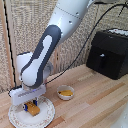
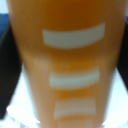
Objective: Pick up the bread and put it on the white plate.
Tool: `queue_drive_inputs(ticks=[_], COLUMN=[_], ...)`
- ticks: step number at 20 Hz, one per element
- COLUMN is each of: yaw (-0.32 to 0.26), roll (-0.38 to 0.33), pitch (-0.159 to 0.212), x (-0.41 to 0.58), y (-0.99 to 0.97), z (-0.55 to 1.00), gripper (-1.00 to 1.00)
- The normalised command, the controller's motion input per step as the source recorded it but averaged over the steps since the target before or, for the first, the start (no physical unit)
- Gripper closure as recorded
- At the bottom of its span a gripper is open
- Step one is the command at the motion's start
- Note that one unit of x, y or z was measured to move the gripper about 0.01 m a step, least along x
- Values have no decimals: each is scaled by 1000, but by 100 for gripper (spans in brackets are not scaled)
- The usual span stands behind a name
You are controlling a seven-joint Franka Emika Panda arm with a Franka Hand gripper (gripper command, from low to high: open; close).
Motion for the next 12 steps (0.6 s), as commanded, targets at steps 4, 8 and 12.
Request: queue_drive_inputs(ticks=[4,8,12], yaw=[7,15,0], roll=[0,53,64], pitch=[-9,39,17], x=[141,190,131], y=[0,-51,-88], z=[0,404,929], gripper=[-100,-100,-100])
